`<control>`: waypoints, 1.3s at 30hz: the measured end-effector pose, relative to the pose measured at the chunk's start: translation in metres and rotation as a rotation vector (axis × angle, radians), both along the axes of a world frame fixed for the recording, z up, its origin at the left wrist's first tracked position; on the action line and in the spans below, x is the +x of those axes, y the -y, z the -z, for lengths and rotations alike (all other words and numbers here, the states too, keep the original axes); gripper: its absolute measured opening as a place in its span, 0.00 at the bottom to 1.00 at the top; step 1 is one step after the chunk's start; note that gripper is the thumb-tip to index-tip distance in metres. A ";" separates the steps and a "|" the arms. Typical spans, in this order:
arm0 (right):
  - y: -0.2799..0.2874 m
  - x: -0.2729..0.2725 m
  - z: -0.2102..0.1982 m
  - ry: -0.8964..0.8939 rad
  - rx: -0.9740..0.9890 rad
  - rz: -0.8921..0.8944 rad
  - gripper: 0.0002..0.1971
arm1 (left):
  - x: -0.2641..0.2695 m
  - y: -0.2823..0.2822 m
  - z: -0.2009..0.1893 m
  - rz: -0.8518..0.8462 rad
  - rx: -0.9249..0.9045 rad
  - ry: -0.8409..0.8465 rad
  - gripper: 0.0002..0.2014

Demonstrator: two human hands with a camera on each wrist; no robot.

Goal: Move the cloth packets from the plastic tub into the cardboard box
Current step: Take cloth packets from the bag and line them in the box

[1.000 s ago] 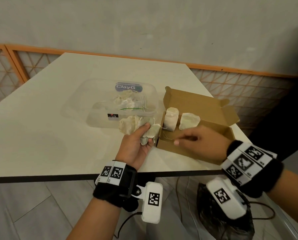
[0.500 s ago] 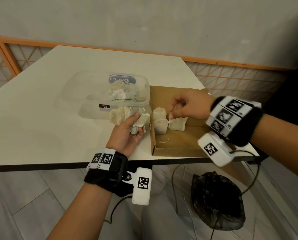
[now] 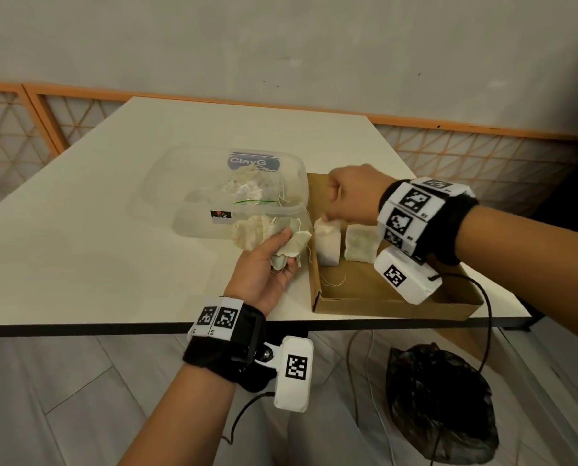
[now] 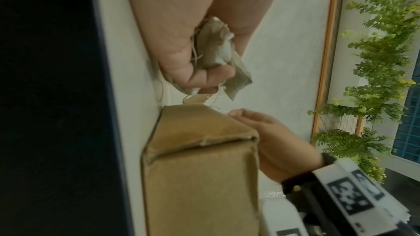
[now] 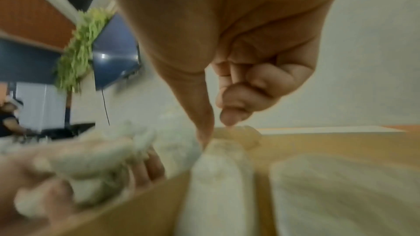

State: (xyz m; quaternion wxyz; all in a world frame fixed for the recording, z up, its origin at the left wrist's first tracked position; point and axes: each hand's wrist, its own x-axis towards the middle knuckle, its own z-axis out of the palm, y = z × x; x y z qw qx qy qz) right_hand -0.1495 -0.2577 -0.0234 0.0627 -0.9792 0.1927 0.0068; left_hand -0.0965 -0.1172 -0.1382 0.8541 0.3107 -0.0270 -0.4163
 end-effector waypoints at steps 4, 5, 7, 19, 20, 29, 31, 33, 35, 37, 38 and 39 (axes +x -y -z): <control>-0.020 -0.004 -0.013 0.179 0.251 -0.174 0.14 | 0.000 0.000 0.002 0.018 -0.023 0.034 0.11; -0.026 -0.003 -0.011 0.119 0.256 -0.209 0.16 | -0.001 0.000 0.001 0.026 -0.028 0.056 0.10; -0.035 0.000 -0.004 0.005 0.213 -0.240 0.19 | -0.003 0.000 0.001 0.033 -0.040 0.087 0.11; -0.013 -0.002 0.002 0.229 0.728 0.068 0.05 | -0.005 -0.003 -0.003 0.052 -0.050 0.092 0.25; -0.010 -0.005 -0.001 0.258 0.839 0.107 0.05 | -0.005 -0.003 -0.002 0.035 -0.048 0.074 0.23; -0.010 -0.016 0.005 -0.018 0.597 -0.038 0.20 | -0.004 -0.002 -0.004 0.002 -0.075 0.029 0.22; -0.012 -0.013 0.003 0.008 0.353 -0.105 0.22 | -0.004 -0.002 -0.003 0.003 -0.070 0.052 0.20; -0.016 -0.011 -0.001 0.022 0.250 -0.122 0.18 | -0.005 -0.002 -0.003 0.001 -0.063 0.071 0.18; -0.019 -0.010 -0.004 0.014 0.172 -0.148 0.14 | -0.005 -0.001 -0.003 -0.003 -0.056 0.080 0.17; -0.019 -0.009 -0.007 0.025 0.077 -0.199 0.13 | -0.005 -0.002 -0.004 -0.002 -0.051 0.085 0.16; -0.017 -0.010 -0.008 0.026 0.046 -0.219 0.11 | -0.005 -0.002 -0.004 0.001 -0.050 0.086 0.15; -0.014 -0.012 -0.010 0.024 0.038 -0.223 0.10 | -0.005 -0.002 -0.005 0.004 -0.049 0.085 0.15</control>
